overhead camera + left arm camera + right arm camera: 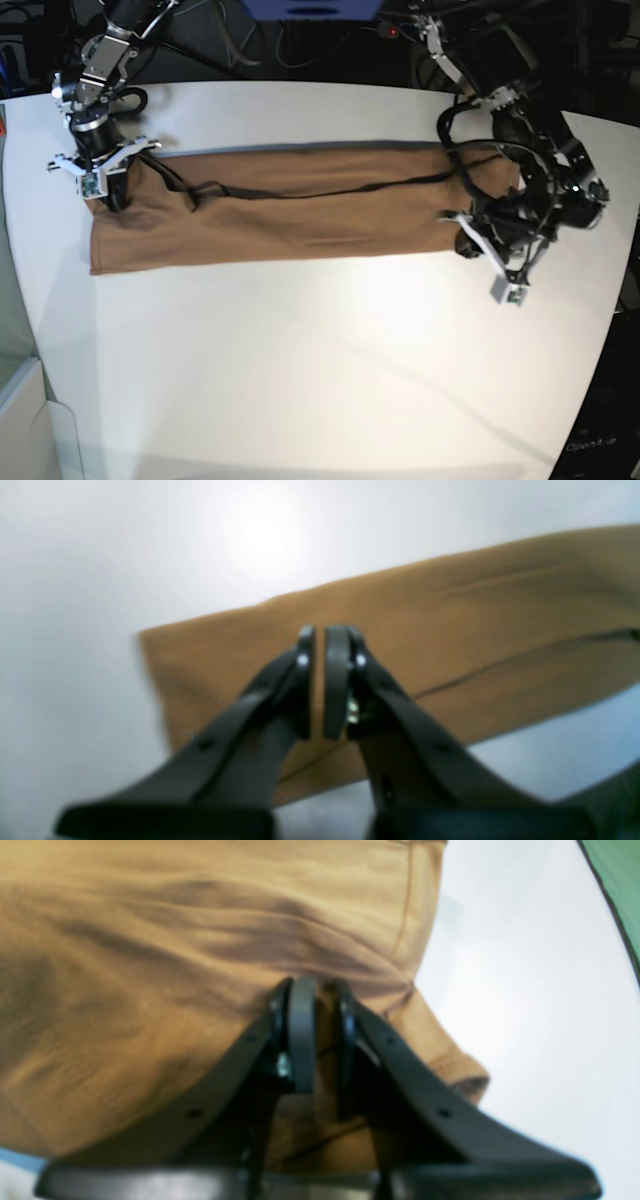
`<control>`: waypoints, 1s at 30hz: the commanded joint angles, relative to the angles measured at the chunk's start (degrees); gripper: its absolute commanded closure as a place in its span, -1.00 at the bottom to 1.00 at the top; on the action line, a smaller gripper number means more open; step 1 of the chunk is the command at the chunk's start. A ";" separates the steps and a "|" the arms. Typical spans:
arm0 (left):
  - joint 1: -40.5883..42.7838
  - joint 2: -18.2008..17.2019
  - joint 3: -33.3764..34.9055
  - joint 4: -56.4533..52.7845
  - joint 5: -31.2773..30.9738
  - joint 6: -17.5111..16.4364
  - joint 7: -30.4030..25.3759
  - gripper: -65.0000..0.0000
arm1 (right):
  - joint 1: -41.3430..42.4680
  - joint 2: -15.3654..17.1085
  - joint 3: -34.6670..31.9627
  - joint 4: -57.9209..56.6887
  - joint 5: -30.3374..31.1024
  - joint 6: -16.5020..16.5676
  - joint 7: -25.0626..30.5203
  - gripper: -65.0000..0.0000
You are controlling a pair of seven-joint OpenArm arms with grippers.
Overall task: Fold the T-shirt properly
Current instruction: 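Move the left gripper down to the strip end and grasp it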
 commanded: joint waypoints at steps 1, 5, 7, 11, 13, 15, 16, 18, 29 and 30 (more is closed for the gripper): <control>-0.69 0.39 0.84 0.66 -0.88 0.10 -0.62 0.91 | -0.64 -0.12 0.14 -0.43 -4.14 0.65 -5.70 0.83; -0.42 0.92 1.90 0.92 -0.97 0.10 -0.62 0.91 | -0.64 -0.03 0.14 -0.43 -4.14 0.65 -5.70 0.83; -0.07 -0.92 0.23 0.92 -0.97 0.10 -0.62 0.89 | -0.64 0.06 0.14 -0.43 -4.14 0.65 -5.70 0.83; 0.72 -6.81 -6.10 0.22 -1.15 0.10 -0.53 0.88 | -0.64 0.15 0.23 -0.43 -4.14 0.65 -5.70 0.83; 1.16 -9.36 -7.33 0.22 -3.26 0.10 -0.44 0.86 | -0.64 0.15 0.23 -0.43 -4.14 0.65 -5.70 0.83; 2.65 -12.35 -7.42 -0.22 -6.77 0.10 -0.40 0.65 | -0.64 0.15 0.23 -0.43 -4.14 0.65 -5.70 0.83; 3.27 -13.67 -7.51 -0.75 -8.62 0.10 -0.40 0.47 | -0.64 0.06 0.23 -0.43 -4.14 0.65 -5.70 0.83; 3.88 -15.17 -8.04 -2.77 -11.43 0.10 -0.40 0.13 | -0.64 0.06 0.14 -0.43 -4.14 0.65 -5.70 0.83; 4.76 -15.61 -11.20 -13.58 -13.63 0.10 -4.31 -0.53 | -0.64 -0.03 0.14 -0.43 -4.14 0.65 -5.61 0.83; 4.76 -15.69 -11.03 -14.81 -13.63 0.10 -5.19 -0.53 | -0.64 -0.03 0.14 -0.43 -4.14 0.65 -5.61 0.83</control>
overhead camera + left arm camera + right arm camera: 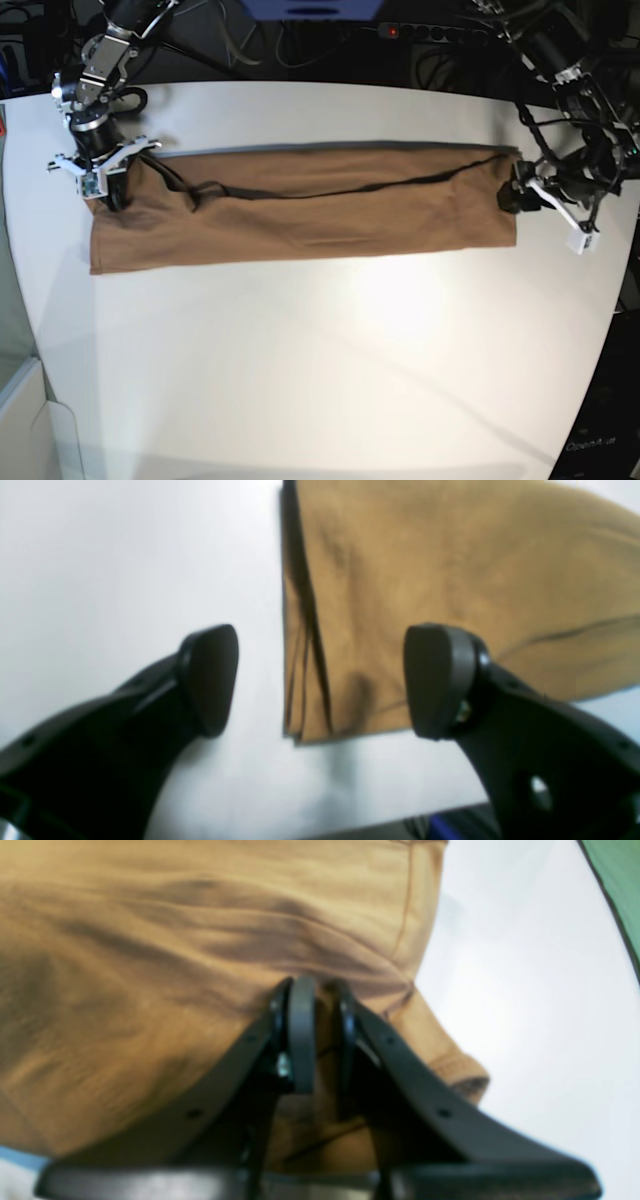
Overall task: Fold the T-shirt properly
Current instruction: 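Move the left gripper down to the strip end and grasp it, then lift the strip end with the left gripper and fold it toward the right gripper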
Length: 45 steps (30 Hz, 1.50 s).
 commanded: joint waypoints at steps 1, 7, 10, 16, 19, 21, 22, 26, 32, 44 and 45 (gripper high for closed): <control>-0.70 -0.90 0.01 -0.68 -1.04 0.10 -1.11 -0.53 | -0.62 -0.03 0.10 -0.45 -3.97 0.73 -5.68 0.83; -0.79 -0.90 0.10 -6.92 -1.04 0.10 -3.39 -0.53 | -0.62 0.06 0.10 -0.45 -3.97 0.73 -5.59 0.83; -0.88 -0.90 0.10 -8.24 -1.04 0.10 -4.19 -0.53 | -0.62 0.06 0.10 -0.19 -3.97 0.73 -5.59 0.83; -0.79 -0.46 4.49 -8.50 -1.30 0.10 -3.57 -0.50 | -0.62 -0.03 0.10 -0.19 -3.97 0.73 -5.59 0.83; -0.44 -0.19 6.87 -8.50 -1.39 0.10 -3.57 -0.24 | -0.62 -0.03 0.10 -0.19 -3.97 0.73 -5.59 0.83; -0.26 0.95 6.87 -8.41 -1.39 0.10 -3.57 -0.01 | -0.62 -0.03 0.10 -0.19 -3.97 0.73 -5.50 0.83; -0.26 1.21 6.87 -8.41 -1.30 0.10 -3.57 0.08 | -0.62 -0.03 0.10 -0.19 -3.97 0.73 -5.50 0.83; -0.26 1.39 6.87 -8.24 -1.39 0.10 -3.48 0.63 | -0.62 -0.03 0.10 -0.10 -3.97 0.73 -5.50 0.83; -0.70 1.30 6.52 -7.71 -1.48 0.10 -3.48 0.92 | -0.62 -0.03 0.10 -0.36 -3.97 0.73 -5.50 0.83; -5.10 9.65 7.66 9.26 -1.04 0.10 4.39 0.92 | -0.62 -0.12 0.10 -0.45 -3.97 0.73 -5.68 0.83; -5.10 10.27 8.80 10.57 -1.30 0.10 4.39 0.92 | -0.62 -0.12 0.10 -0.45 -3.97 0.73 -5.68 0.83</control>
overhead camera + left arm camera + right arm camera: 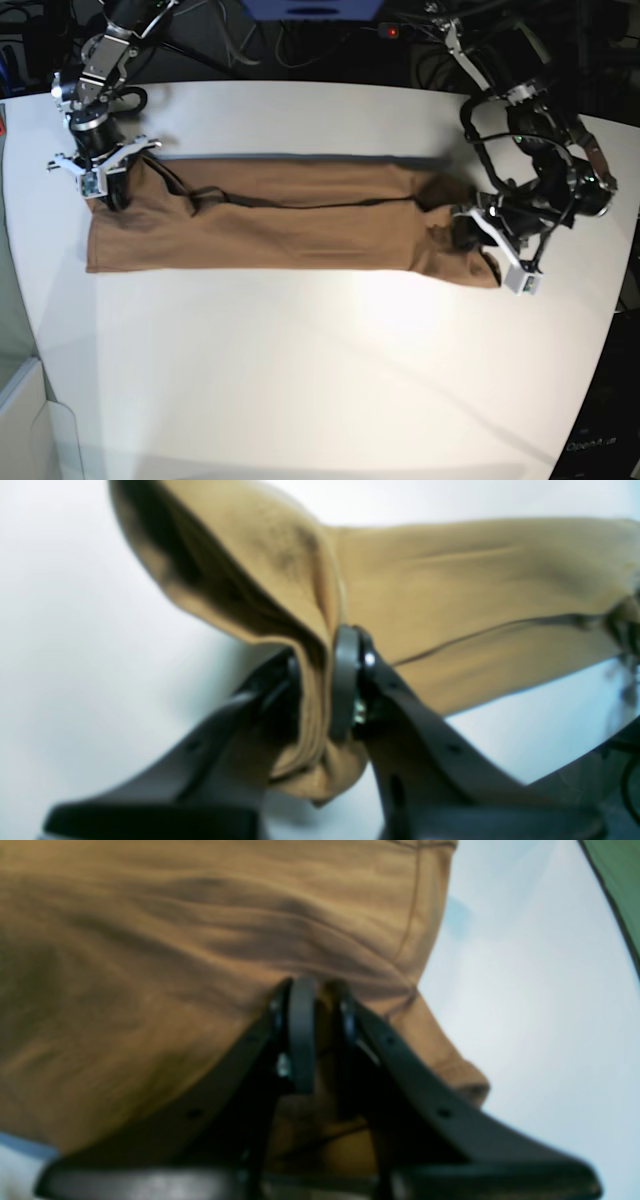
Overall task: Fold the T-shirt properly
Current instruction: 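Lift the strip end with the left gripper and fold it toward the right gripper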
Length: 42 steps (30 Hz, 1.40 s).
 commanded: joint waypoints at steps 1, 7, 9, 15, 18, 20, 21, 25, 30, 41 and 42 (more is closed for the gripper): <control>-0.62 0.39 1.62 2.19 -1.35 -0.12 -0.38 0.92 | -0.60 -0.09 0.08 -0.36 -4.16 0.58 -5.72 0.83; -0.44 3.29 11.55 4.47 -1.17 -0.12 -0.38 0.92 | -0.60 -0.09 0.08 -0.27 -4.16 0.58 -5.72 0.83; -0.35 3.73 14.01 4.47 -1.17 -0.12 -0.38 0.92 | -0.60 -0.09 0.08 -0.27 -4.16 0.58 -5.72 0.83; 0.70 4.52 20.78 3.68 -1.26 -0.12 -4.91 0.92 | -0.60 -0.09 0.08 -0.10 -4.16 0.58 -5.72 0.83; 1.06 4.08 25.71 3.68 -1.08 -0.12 -6.58 0.92 | -0.60 -0.09 0.08 -0.10 -4.16 0.58 -5.72 0.83; 1.06 4.08 27.91 3.68 -1.08 -0.12 -7.37 0.92 | -0.60 -0.09 0.08 -0.10 -4.16 0.58 -5.72 0.83; 1.06 4.08 28.96 3.68 -1.17 -0.12 -7.90 0.92 | -0.60 -0.09 0.08 -0.10 -4.16 0.58 -5.72 0.83; 1.49 4.52 30.54 3.68 -1.26 -0.12 -9.04 0.93 | -0.60 -0.09 0.08 -0.10 -4.16 0.58 -5.72 0.83; 1.93 4.70 30.54 3.33 -1.26 -0.12 -9.39 0.93 | -0.68 -0.09 0.08 -0.10 -4.16 0.58 -5.63 0.83; 2.73 5.05 30.37 1.40 -1.08 -0.08 -9.48 0.93 | -0.68 -0.01 0.08 -0.01 -4.16 0.58 -5.54 0.83; 2.64 5.40 30.19 0.78 -1.08 -0.08 -9.48 0.93 | -0.68 -0.01 0.08 -0.01 -4.16 0.58 -5.54 0.83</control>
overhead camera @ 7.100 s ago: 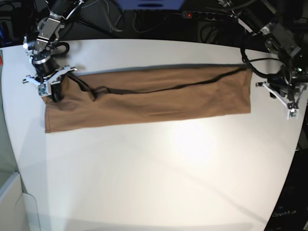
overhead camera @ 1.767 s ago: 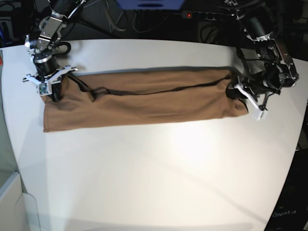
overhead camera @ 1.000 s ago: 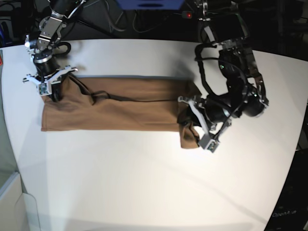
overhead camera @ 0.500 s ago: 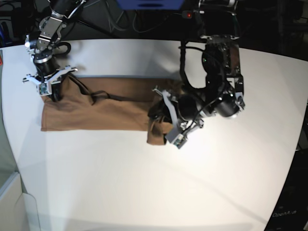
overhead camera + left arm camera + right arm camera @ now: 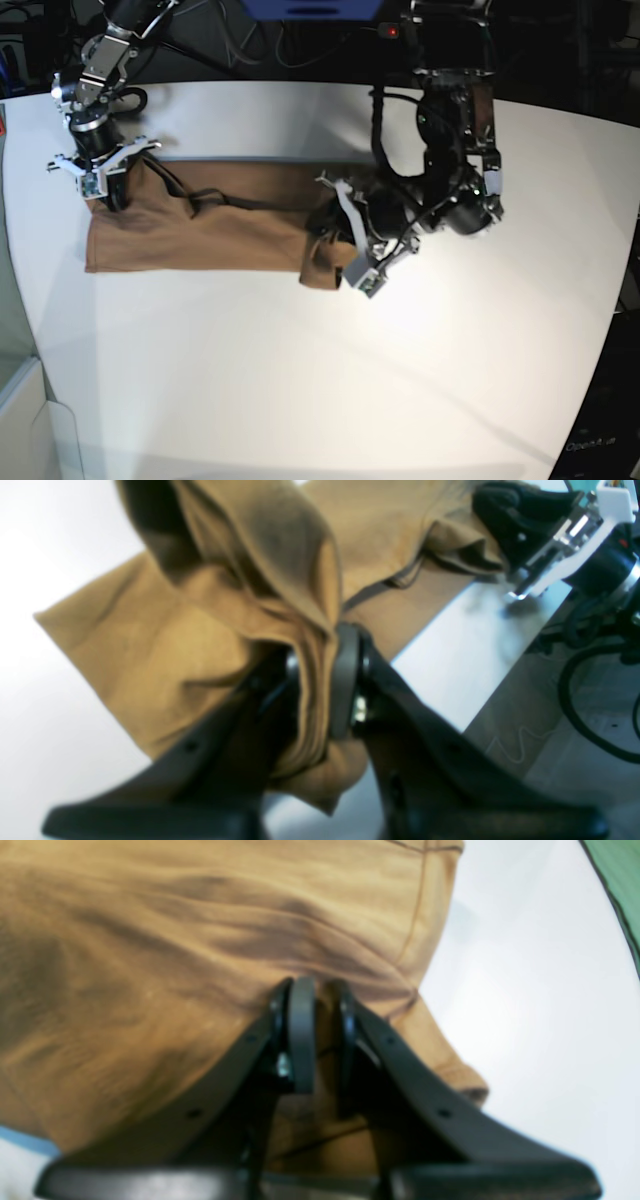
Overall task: Fold the T-shirt properly
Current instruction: 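Lift the strip end with the left gripper and fold it toward the right gripper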
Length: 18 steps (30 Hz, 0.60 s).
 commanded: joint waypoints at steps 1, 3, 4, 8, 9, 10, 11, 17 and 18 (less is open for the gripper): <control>-1.36 1.12 0.01 -0.27 -1.35 -0.01 -1.22 0.93 | -0.71 -0.01 0.10 -0.25 -4.10 0.62 -5.28 0.83; -1.54 1.39 -0.08 -1.68 -1.35 1.66 -2.18 0.93 | -0.71 -0.01 0.10 -0.25 -4.10 0.62 -5.28 0.83; -1.54 1.47 0.09 -2.12 -1.35 3.33 -3.33 0.93 | -0.79 -0.01 0.10 -0.25 -4.10 0.62 -5.28 0.83; -0.84 1.47 0.45 -2.21 -1.61 11.50 -7.46 0.93 | -1.58 -0.01 0.01 -0.25 -4.10 0.62 -5.19 0.83; -0.31 1.47 0.45 -2.12 -1.61 13.70 -7.72 0.93 | -1.76 -0.01 0.01 -0.25 -4.10 0.62 -5.11 0.83; 0.04 1.47 0.45 -1.42 -1.70 15.72 -7.81 0.93 | -1.76 -0.01 0.01 -0.25 -4.10 0.62 -5.11 0.83; 0.04 1.47 0.45 -1.33 -1.70 17.66 -7.81 0.93 | -1.76 -0.01 0.01 -0.25 -4.10 0.62 -5.11 0.83; 0.04 -0.99 7.30 0.96 -1.35 29.88 -7.81 0.93 | -1.85 -0.01 0.01 -0.16 -4.10 0.62 -5.11 0.83; 0.04 -1.69 8.89 2.10 -1.35 32.43 -7.81 0.93 | -1.85 -0.01 0.01 -0.16 -4.10 0.62 -5.11 0.83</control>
